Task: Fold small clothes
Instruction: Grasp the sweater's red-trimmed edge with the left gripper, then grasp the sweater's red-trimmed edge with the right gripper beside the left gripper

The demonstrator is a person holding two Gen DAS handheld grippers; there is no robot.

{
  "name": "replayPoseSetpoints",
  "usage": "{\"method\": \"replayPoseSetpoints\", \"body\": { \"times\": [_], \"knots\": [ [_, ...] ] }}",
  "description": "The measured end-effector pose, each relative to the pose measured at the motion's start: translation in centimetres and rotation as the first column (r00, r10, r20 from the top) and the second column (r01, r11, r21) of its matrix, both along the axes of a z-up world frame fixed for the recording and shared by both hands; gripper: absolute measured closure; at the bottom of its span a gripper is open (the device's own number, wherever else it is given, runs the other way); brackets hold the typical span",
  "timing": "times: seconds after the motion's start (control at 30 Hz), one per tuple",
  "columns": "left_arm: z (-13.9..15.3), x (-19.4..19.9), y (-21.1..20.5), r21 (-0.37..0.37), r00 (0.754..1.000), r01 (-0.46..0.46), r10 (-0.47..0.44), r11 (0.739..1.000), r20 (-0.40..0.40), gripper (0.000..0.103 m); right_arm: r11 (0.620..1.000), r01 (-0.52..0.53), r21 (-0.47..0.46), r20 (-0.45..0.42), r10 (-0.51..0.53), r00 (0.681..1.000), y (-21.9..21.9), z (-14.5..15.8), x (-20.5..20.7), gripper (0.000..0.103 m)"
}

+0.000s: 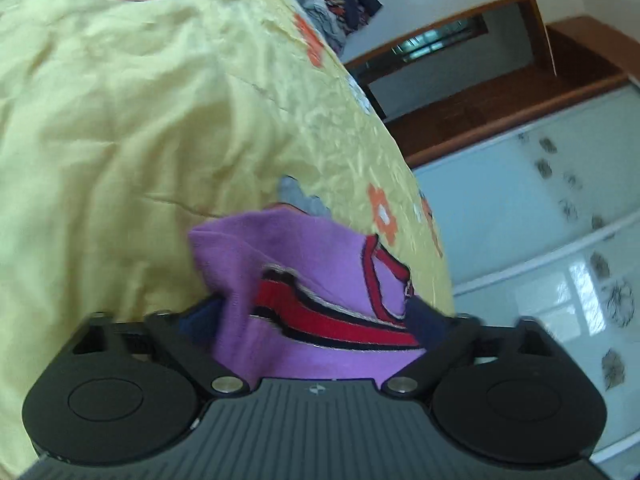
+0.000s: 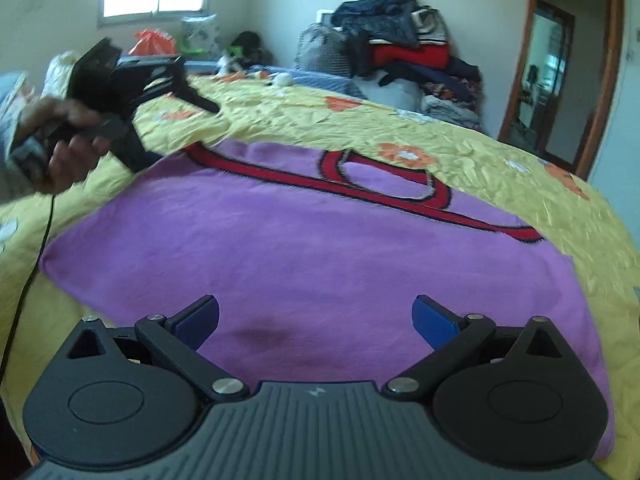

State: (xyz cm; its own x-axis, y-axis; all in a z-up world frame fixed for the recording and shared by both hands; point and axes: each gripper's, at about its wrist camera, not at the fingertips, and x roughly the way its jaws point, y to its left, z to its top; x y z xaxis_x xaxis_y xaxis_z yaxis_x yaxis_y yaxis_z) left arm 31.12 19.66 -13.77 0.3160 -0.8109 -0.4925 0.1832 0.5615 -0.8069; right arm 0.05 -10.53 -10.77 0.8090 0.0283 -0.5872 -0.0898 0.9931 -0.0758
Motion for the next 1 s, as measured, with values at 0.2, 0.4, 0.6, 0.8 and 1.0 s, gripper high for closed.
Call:
{"method": "replayPoseSetpoints", "body": {
  "times": [0.2, 0.4, 0.6, 0.8, 1.0],
  "knots": [
    [-0.3, 1.3, 0.6, 0.000, 0.999, 0.044, -0.044, 0.999, -0.027, 0.033, 0.985, -0.162, -0.061, -0.019, 0.161, 0.987, 5.1, 0.6, 0.0, 0.000],
    [-1.0, 3.5, -2.5, 0.052, 0.990, 0.118, -0.113, 0.992, -0.078, 0.089, 0.924, -0.289, -0.249, -0.030, 0.291, 0.956, 11.3, 0.3, 0.3, 0.000],
    [-0.6, 2.9, -2.4, 0.072, 0.993, 0.114, -0.112, 0.991, -0.040, 0.091, 0.851, -0.344, -0.396, -0.019, 0.367, 0.930, 15.2, -0.4, 0.8, 0.000],
    [0.1, 2.5, -1.8, 0.065, 0.993, 0.113, -0.110, 0.991, -0.043, 0.091, 0.775, -0.447, -0.447, -0.061, 0.472, 0.879, 17.8, -1.3, 1.3, 0.002],
    [-0.3, 2.5, -1.5, 0.042, 0.993, 0.103, -0.100, 0.994, -0.060, 0.091, 0.707, -0.458, -0.539, -0.047, 0.518, 0.854, 20.1, -2.4, 1.8, 0.014]
  ]
}}
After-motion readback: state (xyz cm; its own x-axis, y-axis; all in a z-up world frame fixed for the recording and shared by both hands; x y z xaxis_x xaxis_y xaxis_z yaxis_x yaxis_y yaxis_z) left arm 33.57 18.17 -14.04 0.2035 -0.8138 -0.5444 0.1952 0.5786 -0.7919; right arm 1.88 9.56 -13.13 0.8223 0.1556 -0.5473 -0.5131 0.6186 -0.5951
